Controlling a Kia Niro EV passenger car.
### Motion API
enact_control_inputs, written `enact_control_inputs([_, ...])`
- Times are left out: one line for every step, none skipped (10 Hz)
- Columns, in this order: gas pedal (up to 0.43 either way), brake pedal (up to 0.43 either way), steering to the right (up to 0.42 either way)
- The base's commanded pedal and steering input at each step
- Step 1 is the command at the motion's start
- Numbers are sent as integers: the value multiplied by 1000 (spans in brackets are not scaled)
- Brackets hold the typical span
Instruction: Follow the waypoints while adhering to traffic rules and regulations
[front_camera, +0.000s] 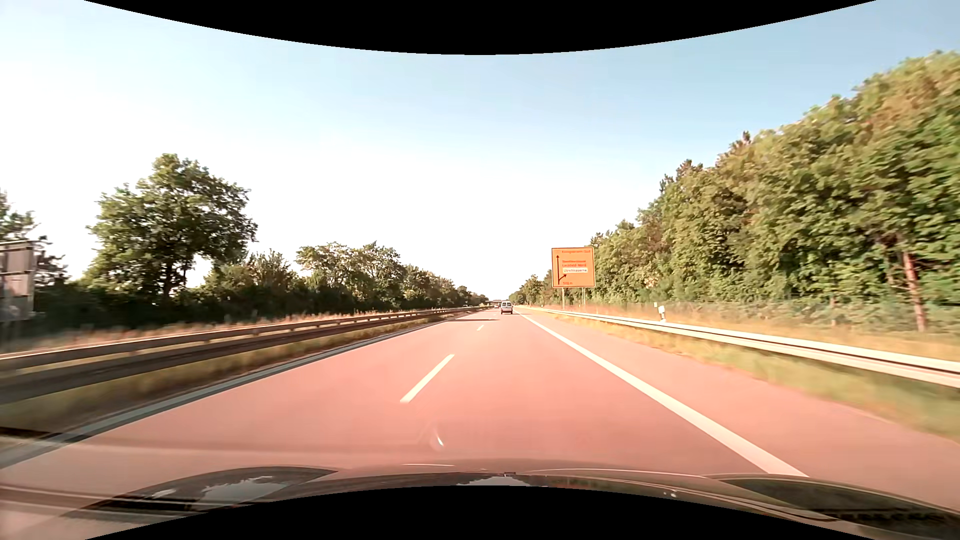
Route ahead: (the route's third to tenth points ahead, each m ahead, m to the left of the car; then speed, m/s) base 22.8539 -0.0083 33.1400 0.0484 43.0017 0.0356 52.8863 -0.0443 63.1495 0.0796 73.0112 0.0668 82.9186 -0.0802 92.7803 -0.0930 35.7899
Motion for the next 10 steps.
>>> enact_control_inputs([260,6,-2])
enact_control_inputs([260,6,-1])
enact_control_inputs([260,6,-1])
enact_control_inputs([260,6,0])
enact_control_inputs([260,6,0])
enact_control_inputs([260,6,0])
enact_control_inputs([260,6,0])
enact_control_inputs([260,6,0])
enact_control_inputs([260,6,0])
enact_control_inputs([260,6,0])
